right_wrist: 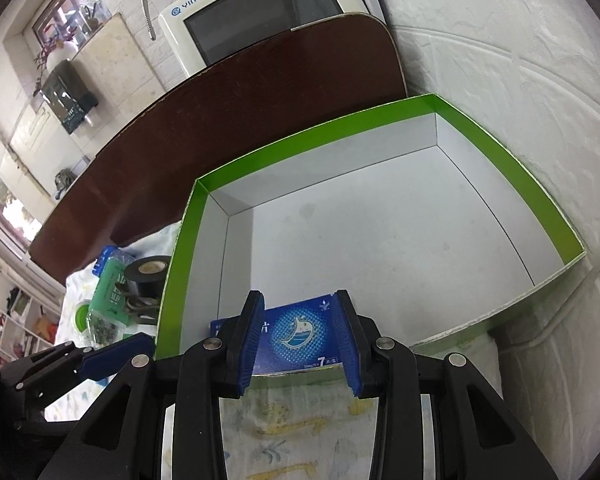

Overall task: Organize rigid objects
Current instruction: 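Carry the blue medicine box into the green-rimmed box and release, then move the right gripper to the green square box and grasp it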

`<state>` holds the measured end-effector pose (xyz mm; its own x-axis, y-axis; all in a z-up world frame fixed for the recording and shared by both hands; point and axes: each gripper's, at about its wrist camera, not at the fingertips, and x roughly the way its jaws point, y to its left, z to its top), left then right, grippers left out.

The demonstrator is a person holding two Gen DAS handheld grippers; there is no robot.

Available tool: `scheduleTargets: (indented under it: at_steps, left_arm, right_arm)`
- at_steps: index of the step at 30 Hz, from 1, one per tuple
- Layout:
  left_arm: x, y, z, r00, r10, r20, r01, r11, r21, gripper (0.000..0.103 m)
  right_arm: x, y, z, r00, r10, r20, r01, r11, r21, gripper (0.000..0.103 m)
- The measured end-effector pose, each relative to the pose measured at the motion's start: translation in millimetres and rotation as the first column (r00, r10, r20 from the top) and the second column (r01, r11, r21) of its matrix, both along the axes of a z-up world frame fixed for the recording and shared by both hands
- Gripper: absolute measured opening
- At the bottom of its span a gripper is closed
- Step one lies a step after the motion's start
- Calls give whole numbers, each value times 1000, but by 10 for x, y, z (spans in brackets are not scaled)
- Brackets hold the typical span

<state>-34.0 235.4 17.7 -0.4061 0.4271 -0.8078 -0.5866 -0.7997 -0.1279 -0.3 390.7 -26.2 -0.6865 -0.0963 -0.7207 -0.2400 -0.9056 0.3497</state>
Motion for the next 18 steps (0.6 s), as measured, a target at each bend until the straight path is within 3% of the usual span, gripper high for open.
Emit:
scheduleTargets:
  at_steps: [7, 13, 18]
  left_arm:
    - [-23, -667, -26, 990, 143, -9, -142, 988, 56, 51]
    - [-59, -1170, -177, 970, 243, 33, -245, 965, 92, 50]
    - [12, -1412, -251, 965, 261, 37, -263, 959, 104, 50]
  right_arm:
    - [146, -134, 228, 998, -31, -59, 31, 999, 6, 37]
    - [267, -679, 444, 985, 106, -134, -105, 994, 12, 37]
    - [212, -1119, 271, 974, 211, -86, -212, 977, -6, 37]
